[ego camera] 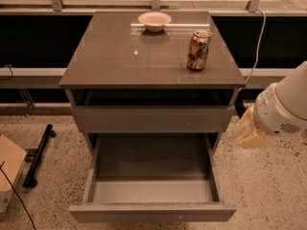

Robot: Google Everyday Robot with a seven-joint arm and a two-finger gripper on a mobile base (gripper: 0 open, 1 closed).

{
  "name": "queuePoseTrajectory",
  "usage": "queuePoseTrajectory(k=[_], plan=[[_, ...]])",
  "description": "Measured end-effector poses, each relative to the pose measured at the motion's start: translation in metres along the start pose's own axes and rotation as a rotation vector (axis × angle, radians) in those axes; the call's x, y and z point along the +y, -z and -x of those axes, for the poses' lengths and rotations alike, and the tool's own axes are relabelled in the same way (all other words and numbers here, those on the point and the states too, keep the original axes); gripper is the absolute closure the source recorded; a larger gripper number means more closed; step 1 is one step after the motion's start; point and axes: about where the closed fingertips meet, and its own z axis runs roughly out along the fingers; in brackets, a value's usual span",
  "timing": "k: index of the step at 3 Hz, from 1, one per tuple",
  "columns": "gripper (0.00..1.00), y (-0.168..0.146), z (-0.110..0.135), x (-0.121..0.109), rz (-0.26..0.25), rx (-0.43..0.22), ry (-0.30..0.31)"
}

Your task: Close middle drawer

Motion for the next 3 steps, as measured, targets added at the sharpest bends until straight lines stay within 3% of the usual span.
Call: queuePoseTrajectory(k=[3], plan=[[1.00, -0.138, -0.085, 0.035, 0.056, -0.094, -0.090]])
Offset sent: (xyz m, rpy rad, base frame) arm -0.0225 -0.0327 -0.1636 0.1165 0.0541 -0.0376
